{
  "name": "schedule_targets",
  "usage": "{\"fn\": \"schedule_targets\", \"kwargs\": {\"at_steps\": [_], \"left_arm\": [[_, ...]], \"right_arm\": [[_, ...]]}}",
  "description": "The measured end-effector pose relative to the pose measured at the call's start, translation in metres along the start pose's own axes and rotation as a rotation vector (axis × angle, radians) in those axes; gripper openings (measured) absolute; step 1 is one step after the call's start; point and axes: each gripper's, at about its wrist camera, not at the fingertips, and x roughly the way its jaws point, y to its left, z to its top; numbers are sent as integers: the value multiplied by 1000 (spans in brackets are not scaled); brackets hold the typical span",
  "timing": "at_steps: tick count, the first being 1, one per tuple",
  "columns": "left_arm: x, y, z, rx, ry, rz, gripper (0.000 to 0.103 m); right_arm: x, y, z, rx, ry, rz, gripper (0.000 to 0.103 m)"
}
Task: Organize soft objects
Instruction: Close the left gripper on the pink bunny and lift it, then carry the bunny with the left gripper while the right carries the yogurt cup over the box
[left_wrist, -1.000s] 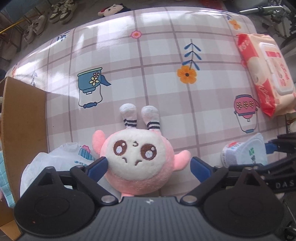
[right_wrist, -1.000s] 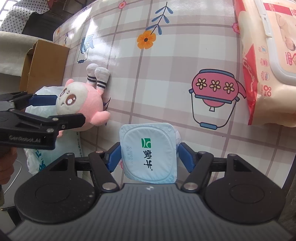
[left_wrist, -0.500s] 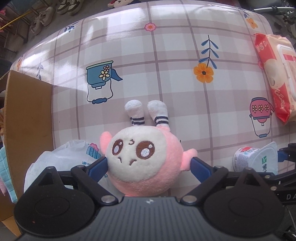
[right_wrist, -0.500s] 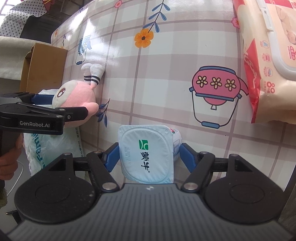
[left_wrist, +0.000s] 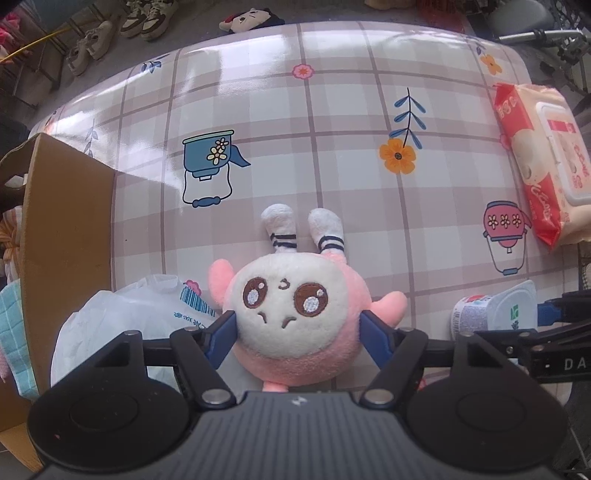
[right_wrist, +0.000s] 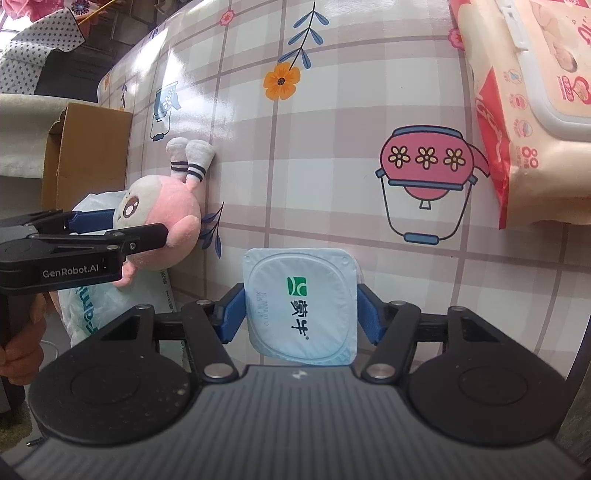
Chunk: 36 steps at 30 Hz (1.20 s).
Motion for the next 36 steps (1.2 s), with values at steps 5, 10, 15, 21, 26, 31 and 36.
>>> {"fn": "schedule_targets", "kwargs": {"at_steps": [5,10,15,21,26,31,36], "left_arm": [[-18,2,-9,-12,-54,-9,72],[-42,10,-17,-51,-127,-35,71],[-65,24,-25,-115,-195,-60,71],[-107,62,-44,-196,-261,-58,71],[-150,118,-73,-258,-315,-27,71],[-187,187,-113,-303,-317,69,71],[-197,252,-155,-341,-302,137,71]], "right_arm": [[-9,2,-3,22,-27,20,60],[-24,4,-2,53,-65,63,59],[-43,7,3,99,-98,128,59],[-72,47,12,70,-137,168,59],[-84,107,11,25,-159,223,59],[-81,190,-2,-47,-149,306,60],[-57,279,-16,-103,-104,410,60]]}}
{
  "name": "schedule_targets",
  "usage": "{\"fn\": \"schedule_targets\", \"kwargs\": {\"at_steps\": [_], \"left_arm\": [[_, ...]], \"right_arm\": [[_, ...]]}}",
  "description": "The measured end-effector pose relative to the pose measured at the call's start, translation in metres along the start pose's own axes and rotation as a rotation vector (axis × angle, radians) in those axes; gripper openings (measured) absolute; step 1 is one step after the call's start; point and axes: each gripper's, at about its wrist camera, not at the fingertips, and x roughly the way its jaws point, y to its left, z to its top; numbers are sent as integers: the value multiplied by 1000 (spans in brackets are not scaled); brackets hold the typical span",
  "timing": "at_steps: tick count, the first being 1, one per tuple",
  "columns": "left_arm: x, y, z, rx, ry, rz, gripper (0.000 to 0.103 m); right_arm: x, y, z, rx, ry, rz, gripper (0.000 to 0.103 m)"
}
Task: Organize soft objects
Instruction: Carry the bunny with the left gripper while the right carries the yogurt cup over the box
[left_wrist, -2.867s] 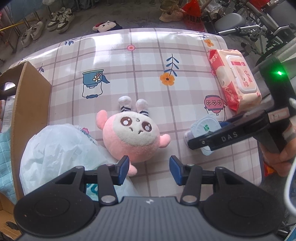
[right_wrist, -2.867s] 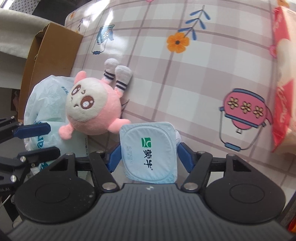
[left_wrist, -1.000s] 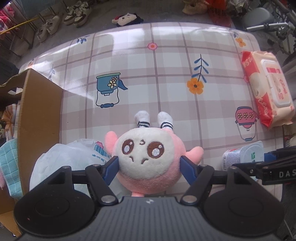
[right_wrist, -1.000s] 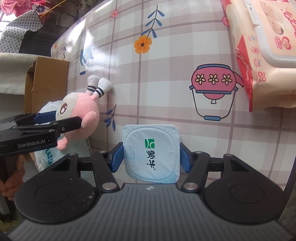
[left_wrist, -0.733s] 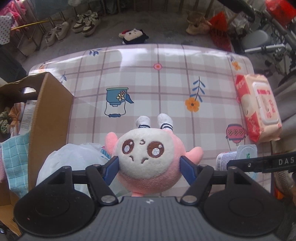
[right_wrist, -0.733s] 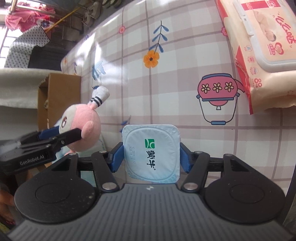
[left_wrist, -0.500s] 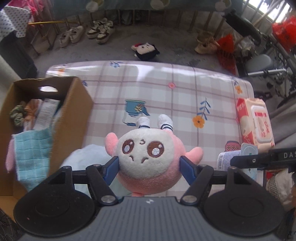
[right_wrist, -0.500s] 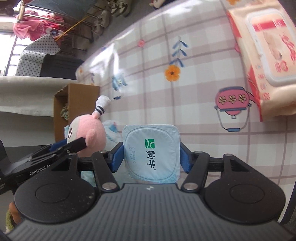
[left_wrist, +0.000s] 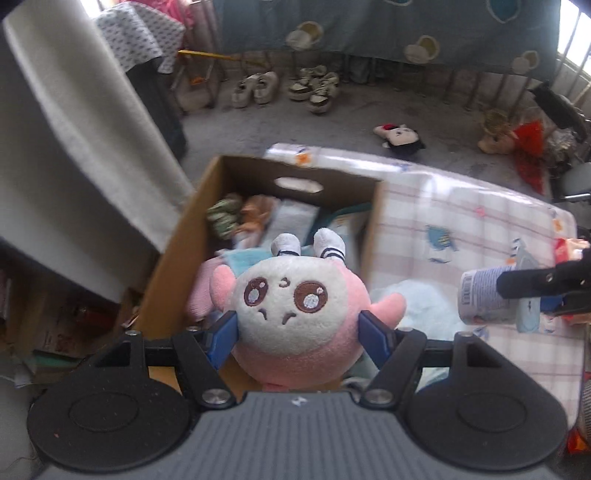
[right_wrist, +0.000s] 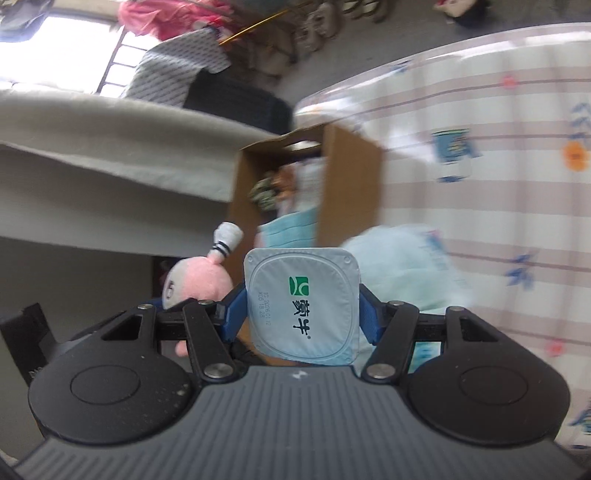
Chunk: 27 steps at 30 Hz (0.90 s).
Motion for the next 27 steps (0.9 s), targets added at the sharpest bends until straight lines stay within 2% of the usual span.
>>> {"fn": "schedule_targets", "kwargs": {"at_steps": [4,10,15,21,27], "left_arm": [[17,43,-19,-4,33,23,71],[52,82,-46,17,49,3,71],[91,102,-54,32,78,-26,71],[128,120,-57,54,105,-67,71],[159,126,-59,70,150,-106,71]], "right_arm": [[55,46,-13,-19,61,40,60],[136,76,-38,-51,173,-2,60],[185,73,-53,-98,243,-106,60],[242,63,-58,-212,362,-224,60],[278,61,-60,-311,432,-347,60]]}}
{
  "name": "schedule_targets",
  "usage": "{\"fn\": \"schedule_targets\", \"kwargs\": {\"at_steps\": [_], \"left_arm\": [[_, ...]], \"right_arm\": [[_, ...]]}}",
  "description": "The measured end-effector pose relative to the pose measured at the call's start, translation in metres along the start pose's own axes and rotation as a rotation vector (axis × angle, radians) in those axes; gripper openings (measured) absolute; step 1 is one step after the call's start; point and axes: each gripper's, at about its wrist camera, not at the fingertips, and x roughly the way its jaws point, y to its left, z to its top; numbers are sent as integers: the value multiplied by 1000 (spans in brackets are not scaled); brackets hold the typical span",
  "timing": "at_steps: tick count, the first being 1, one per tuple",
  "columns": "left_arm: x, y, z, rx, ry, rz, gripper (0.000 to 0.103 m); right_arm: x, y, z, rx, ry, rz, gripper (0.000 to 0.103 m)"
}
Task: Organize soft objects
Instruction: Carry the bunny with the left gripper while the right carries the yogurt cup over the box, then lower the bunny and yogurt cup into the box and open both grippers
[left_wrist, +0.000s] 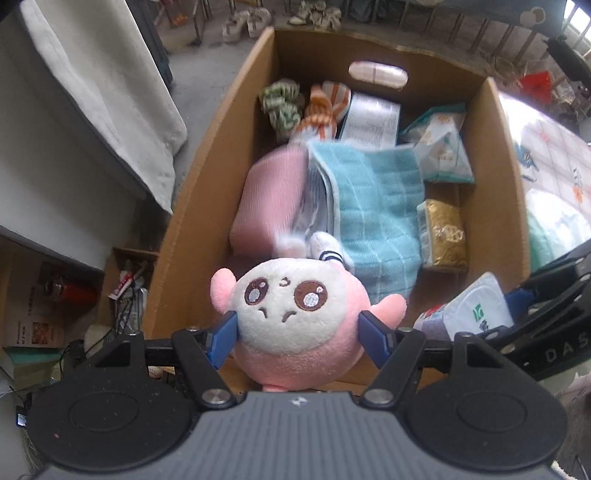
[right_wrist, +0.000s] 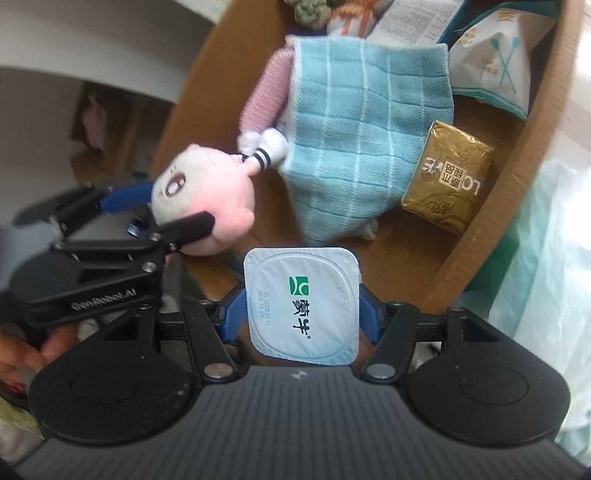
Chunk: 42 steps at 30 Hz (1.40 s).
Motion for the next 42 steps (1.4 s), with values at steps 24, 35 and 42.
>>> {"fn": "schedule_targets", "kwargs": {"at_steps": [24,35,42], "left_arm": [[32,27,6,-96,69,-14,80],[21,38,5,-122,49,-20,80],[18,38,4,-124,35,-23,80]], "right_arm": [[18,28,11,-54,66,-129,61],[27,34,14,-26,113,-127,62],[18,32,10,0,87,-110,62]]}}
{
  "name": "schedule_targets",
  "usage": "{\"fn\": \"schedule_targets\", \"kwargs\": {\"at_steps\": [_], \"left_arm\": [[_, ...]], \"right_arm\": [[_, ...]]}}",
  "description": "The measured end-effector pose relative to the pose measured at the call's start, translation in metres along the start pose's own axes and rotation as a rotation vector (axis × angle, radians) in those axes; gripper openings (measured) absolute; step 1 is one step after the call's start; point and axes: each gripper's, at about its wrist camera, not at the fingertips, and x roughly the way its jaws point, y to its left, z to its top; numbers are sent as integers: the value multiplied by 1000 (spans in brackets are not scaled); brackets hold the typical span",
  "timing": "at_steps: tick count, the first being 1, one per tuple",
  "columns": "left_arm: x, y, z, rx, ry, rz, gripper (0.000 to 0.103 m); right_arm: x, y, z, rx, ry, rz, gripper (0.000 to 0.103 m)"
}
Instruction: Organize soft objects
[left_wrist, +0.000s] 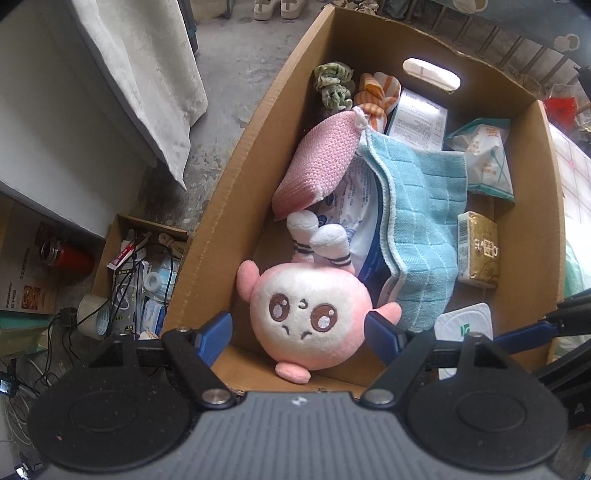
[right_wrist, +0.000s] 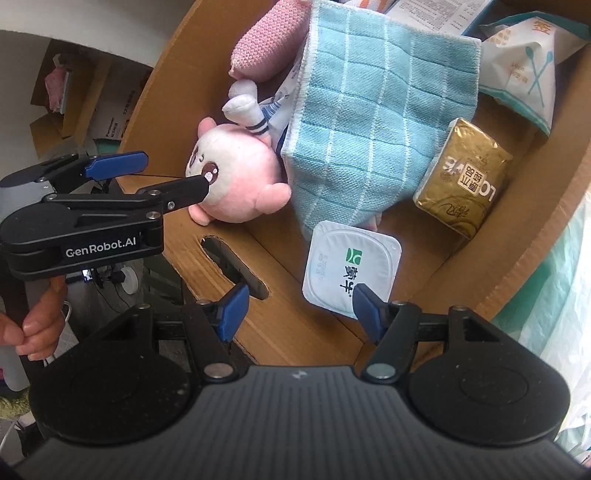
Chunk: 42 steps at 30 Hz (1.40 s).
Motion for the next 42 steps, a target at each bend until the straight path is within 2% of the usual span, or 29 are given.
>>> {"fn": "schedule_targets", "kwargs": {"at_steps": [2,6,10,14,17,21,29,35,42], "left_arm": [[-4,-2,0,3,-14,-7,80],[-16,-13,-2,18,-49,1,89],[-34,-25,-4,41,-101,-5,90],[-58,-30,-2,26,-163,-25,91],[-79,-29,0,-7,-225,-31,94],[-105,-30,1,-48,-309,13,99],[-137,-50,0,-100,-370,85,100],[-147,-83,-8,-95,-370,95,100],[-153,-124,-14,-50,-347,170,100]], "right_arm": [[-8,-4,-4,17,-28,26,63],[-28,-12,-14,75,-88,59,79],[-54,-21,-27,140,-198,87,85],[-82,-29,-42,186,-322,89,88],[-104,-36,-52,200,-425,47,90],[-124,-46,-64,215,-550,-40,97],[-165,-72,-100,249,-748,-209,101],[-184,-94,-129,238,-780,-275,102],[-181,-107,-170,245,-812,-304,102]]}}
